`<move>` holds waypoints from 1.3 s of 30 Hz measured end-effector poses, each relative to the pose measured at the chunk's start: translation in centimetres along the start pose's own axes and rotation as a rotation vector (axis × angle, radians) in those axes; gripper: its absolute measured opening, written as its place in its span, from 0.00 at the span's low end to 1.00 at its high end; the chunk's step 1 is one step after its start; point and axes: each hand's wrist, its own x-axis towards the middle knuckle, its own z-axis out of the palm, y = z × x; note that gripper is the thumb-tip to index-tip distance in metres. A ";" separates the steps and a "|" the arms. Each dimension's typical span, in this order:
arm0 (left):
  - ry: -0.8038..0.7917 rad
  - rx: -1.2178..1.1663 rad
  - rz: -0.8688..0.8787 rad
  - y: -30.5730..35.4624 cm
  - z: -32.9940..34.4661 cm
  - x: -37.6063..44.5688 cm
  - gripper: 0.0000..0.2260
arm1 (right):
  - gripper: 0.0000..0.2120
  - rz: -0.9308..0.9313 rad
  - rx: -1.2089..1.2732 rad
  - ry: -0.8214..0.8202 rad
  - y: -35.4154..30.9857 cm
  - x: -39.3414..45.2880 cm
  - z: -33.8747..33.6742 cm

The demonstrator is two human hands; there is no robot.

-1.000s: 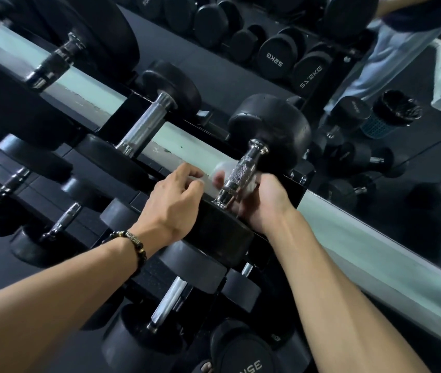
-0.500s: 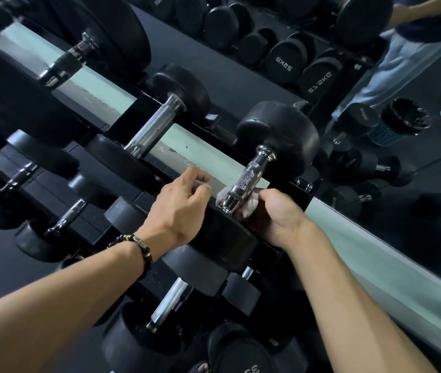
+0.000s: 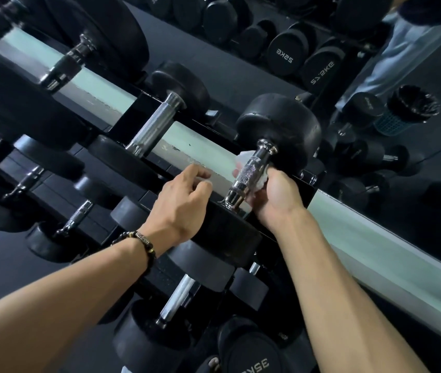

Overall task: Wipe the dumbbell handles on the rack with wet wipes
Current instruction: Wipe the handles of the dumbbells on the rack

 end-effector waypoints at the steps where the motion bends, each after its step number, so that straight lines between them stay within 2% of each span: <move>1: -0.001 0.001 -0.004 -0.1 0.0 0.0 0.16 | 0.15 0.023 -0.064 -0.030 0.5 -0.9 0.0; 4: -0.007 0.005 0.001 -0.3 -0.1 0.0 0.10 | 0.15 0.089 -0.213 -0.069 1.1 -3.0 -1.1; 9: -0.036 -0.002 0.036 -0.2 0.0 0.1 0.11 | 0.13 -0.078 -0.021 0.080 -1.6 -0.6 0.3; 11: -0.057 -0.008 0.042 -0.2 0.0 0.0 0.11 | 0.13 -0.087 -0.178 0.100 -0.4 -1.2 -0.3; 14: -0.074 -0.024 0.071 0.1 -0.2 -0.2 0.16 | 0.15 -0.109 -0.520 0.080 0.3 -5.5 -2.1; 16: -0.105 -0.033 0.070 0.2 -0.2 -0.2 0.18 | 0.18 -0.224 -0.697 0.136 -0.5 -7.3 -2.9; 18: -0.157 -0.002 0.063 0.2 -0.4 0.0 0.22 | 0.21 -0.337 -0.746 0.143 -2.1 -8.5 -2.4; 21: -0.294 0.038 0.142 0.3 -1.5 0.7 0.28 | 0.21 -0.385 -0.803 0.034 -3.1 -9.3 -0.6; 24: -0.476 -0.149 0.260 1.7 -2.9 1.9 0.37 | 0.17 -0.410 -0.820 0.015 -3.4 -9.9 1.4; 26: -0.498 -0.191 0.339 2.5 -3.3 3.1 0.27 | 0.12 -0.441 -0.785 0.072 -3.2 -10.1 2.4; 28: -0.427 -0.186 0.396 3.1 -3.4 3.9 0.11 | 0.09 -0.451 -0.692 0.187 -2.8 -10.0 3.0; 29: -0.380 -0.205 0.396 3.2 -3.5 4.2 0.07 | 0.08 -0.431 -0.598 0.253 -2.5 -9.9 3.1; 31: -0.254 -0.179 0.320 2.6 -3.7 5.0 0.05 | 0.07 -0.389 -0.478 0.391 -1.8 -9.7 2.9; 33: -0.137 -0.084 0.210 1.6 -4.2 6.2 0.06 | 0.07 -0.388 -0.581 0.502 -0.9 -9.9 2.8; 35: -0.077 0.025 0.144 0.9 -4.3 7.5 0.05 | 0.07 -0.382 -0.691 0.546 0.4 -9.8 3.4; 37: -0.088 0.039 0.117 1.0 -3.7 8.6 0.05 | 0.08 -0.367 -0.738 0.591 1.6 -9.2 4.1; 39: -0.167 -0.056 0.115 2.1 -2.0 9.3 0.07 | 0.09 -0.366 -0.757 0.676 2.3 -8.4 4.5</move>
